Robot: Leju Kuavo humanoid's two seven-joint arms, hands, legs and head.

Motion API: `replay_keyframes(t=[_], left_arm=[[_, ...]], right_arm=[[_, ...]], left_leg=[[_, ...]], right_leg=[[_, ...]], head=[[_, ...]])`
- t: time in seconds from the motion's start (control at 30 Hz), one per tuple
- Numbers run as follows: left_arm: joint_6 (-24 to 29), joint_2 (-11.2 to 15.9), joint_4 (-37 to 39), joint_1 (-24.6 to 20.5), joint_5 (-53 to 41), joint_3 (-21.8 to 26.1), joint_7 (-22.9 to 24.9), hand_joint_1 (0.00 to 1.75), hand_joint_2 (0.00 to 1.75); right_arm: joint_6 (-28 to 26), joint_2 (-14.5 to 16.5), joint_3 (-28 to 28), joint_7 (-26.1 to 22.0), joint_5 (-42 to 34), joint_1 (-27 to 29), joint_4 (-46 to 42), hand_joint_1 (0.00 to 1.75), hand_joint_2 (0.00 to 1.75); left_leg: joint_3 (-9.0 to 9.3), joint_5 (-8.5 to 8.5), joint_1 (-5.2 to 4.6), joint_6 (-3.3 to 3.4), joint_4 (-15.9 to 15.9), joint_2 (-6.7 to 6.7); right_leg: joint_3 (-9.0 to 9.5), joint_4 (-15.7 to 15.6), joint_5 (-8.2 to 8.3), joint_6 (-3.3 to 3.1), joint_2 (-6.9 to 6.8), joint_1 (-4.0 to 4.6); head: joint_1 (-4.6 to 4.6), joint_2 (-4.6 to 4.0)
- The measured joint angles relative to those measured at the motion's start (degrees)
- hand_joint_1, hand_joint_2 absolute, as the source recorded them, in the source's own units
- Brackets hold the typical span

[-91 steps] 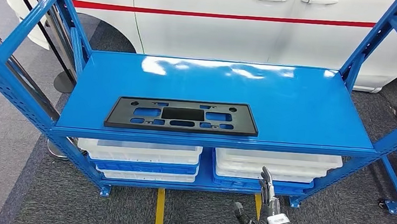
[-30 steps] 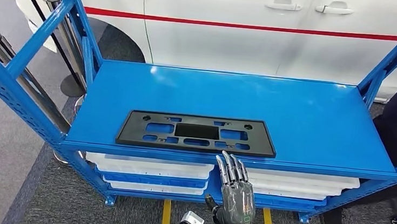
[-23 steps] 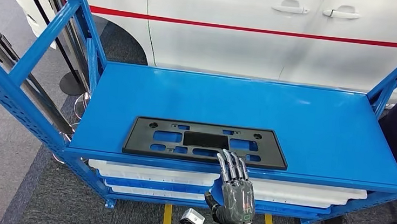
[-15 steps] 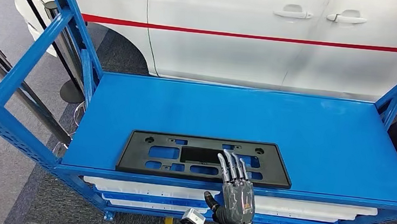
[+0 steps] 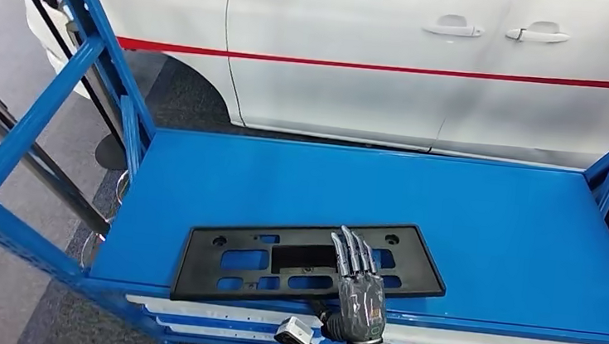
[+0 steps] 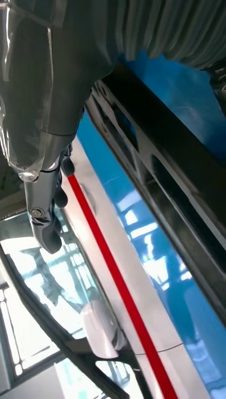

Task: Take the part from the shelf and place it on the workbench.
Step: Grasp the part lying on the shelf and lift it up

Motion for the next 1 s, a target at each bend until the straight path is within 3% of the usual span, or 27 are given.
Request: replay_keyframes(t=[0.1,0.13,0.2,0.23,0.27,0.3,0.33,0.4,0.47,0.6,0.67,0.73,0.77,0.8,0.83,0.93,1.0], left_arm=[[-0.20,0.03,0.00,0.20,-0.59,0.00,0.04,0.00,0.00],[-0.22,0.02,0.00,0.23,-0.70,0.00,0.05,0.00,0.00],[-0.23,0.03,0.00,0.22,-0.86,0.01,0.09,0.00,0.00],[-0.23,0.04,0.00,0.24,-1.03,0.01,0.14,0.00,0.00],[-0.21,0.05,0.00,0.25,-1.32,0.02,0.22,0.00,0.00],[-0.16,0.05,0.00,0.25,-1.72,0.02,0.31,0.00,0.00],[-0.10,0.05,0.00,0.25,-2.17,0.01,0.39,0.00,0.00],[-0.03,0.05,0.00,0.22,-3.11,0.00,0.45,0.00,0.00],[-0.06,0.11,0.00,0.13,-3.97,0.00,0.49,0.00,0.00],[-0.39,0.28,0.00,-0.23,-5.62,-0.02,0.52,0.00,0.00],[-0.60,0.38,0.00,-0.28,-6.15,-0.03,0.49,0.00,0.00],[-0.69,0.46,0.00,-0.27,-6.47,-0.04,0.47,0.00,0.00],[-0.70,0.52,0.00,-0.24,-6.59,-0.04,0.47,0.00,0.00],[-0.71,0.56,0.00,-0.19,-6.69,-0.04,0.48,0.00,0.00],[-0.72,0.59,0.00,-0.14,-6.78,-0.04,0.48,0.00,0.00],[-0.70,0.66,0.00,-0.11,-6.79,-0.03,0.55,0.00,0.00],[-0.69,0.73,0.00,-0.12,-6.76,-0.02,0.66,0.00,0.00]], right_arm=[[-0.02,-0.08,0.25,0.04,0.07,-0.25,0.34,0.00,1.75],[-0.02,-0.12,0.31,0.07,0.10,-0.31,0.43,0.00,1.75],[-0.02,-0.24,0.43,0.58,0.59,-0.42,0.62,0.01,1.75],[-0.02,-0.33,0.54,1.18,1.28,-0.46,0.70,0.40,1.75],[-0.02,-0.46,0.72,2.18,2.45,-0.54,0.75,0.82,1.75],[-0.02,-0.62,1.01,3.62,4.04,-0.67,0.80,1.25,1.75],[-0.02,-0.82,1.47,5.52,5.94,-0.91,0.86,1.67,1.75],[-0.02,-1.57,3.17,10.87,10.04,-1.81,1.14,1.72,1.75],[0.18,-2.71,5.87,16.76,13.16,-3.22,2.02,1.74,1.75],[3.75,-6.61,12.73,26.44,16.12,-7.90,4.67,1.75,1.75],[6.29,-8.72,15.62,28.89,16.44,-10.97,5.87,1.75,1.75],[8.35,-10.61,17.62,29.78,16.56,-13.53,7.10,1.75,1.75],[9.13,-11.46,18.43,29.94,16.61,-14.49,7.65,1.75,1.75],[9.69,-12.15,19.11,30.01,16.63,-15.28,8.10,1.75,1.75],[10.05,-12.70,19.70,30.05,16.65,-15.95,8.46,1.75,1.75],[10.62,-13.74,20.82,30.24,16.52,-17.24,9.12,1.75,1.75],[11.28,-14.26,21.23,30.45,16.05,-17.55,9.38,1.75,1.75]], left_leg=[[0.33,1.88,0.42,1.60,-0.58,0.21],[0.38,2.19,0.60,1.94,-0.79,0.31],[0.20,2.34,0.61,2.25,-0.83,0.43],[0.13,2.34,0.61,2.25,-0.82,0.46],[0.11,2.30,0.61,2.20,-0.80,0.49],[0.17,2.24,0.64,2.11,-0.79,0.51],[0.31,2.14,0.67,1.96,-0.78,0.51],[0.66,1.77,0.61,1.41,-0.70,0.51],[0.78,1.42,0.43,0.69,-0.60,0.52],[0.58,0.59,0.76,-0.62,0.15,0.59],[-1.71,-2.29,0.88,-0.91,5.07,0.55],[-5.73,-5.67,0.85,-1.02,12.91,0.54],[-7.21,-6.24,0.82,-1.02,15.60,0.54],[-7.72,-5.62,0.79,-0.92,16.20,0.54],[-7.09,-3.89,0.74,-0.70,14.38,0.54],[-2.35,1.65,0.35,0.37,3.25,0.50],[-1.32,2.22,-0.01,0.83,0.64,0.49]], right_leg=[[-0.41,1.25,-1.16,1.05,-0.18,0.08],[-1.31,3.34,-2.63,1.34,-0.30,0.00],[-4.51,10.45,-6.69,1.83,-0.48,-0.39],[-6.13,13.95,-8.11,2.05,-0.53,-0.59],[-7.07,15.92,-8.48,2.23,-0.59,-0.78],[-6.98,15.76,-7.71,2.36,-0.68,-0.96],[-5.78,13.36,-6.00,2.41,-0.77,-1.13],[-1.75,5.36,-2.35,2.36,-0.96,-1.30],[0.51,0.61,-1.06,2.04,-0.99,-1.14],[0.69,-0.16,-1.03,0.65,-0.75,-0.89],[0.78,-0.46,-0.85,-0.06,-0.79,-0.98],[0.71,-0.41,-0.89,-0.38,-0.82,-0.74],[0.72,-0.36,-0.94,-0.44,-0.82,-0.60],[0.77,-0.29,-1.00,-0.48,-0.79,-0.47],[0.86,-0.19,-1.09,-0.48,-0.75,-0.39],[1.01,0.18,-1.47,-0.10,-0.68,-0.14],[0.92,0.25,-1.54,0.41,-0.71,-0.04]], head=[[0.02,0.00],[0.02,0.01],[0.02,0.01],[0.02,0.01],[0.01,0.01],[0.02,0.00],[0.02,0.01],[0.03,0.01],[0.00,0.00],[-0.01,0.01],[-0.03,0.01],[-0.03,0.01],[-0.03,0.01],[-0.02,0.01],[-0.02,0.01],[-0.01,0.00],[-0.01,-0.01]])
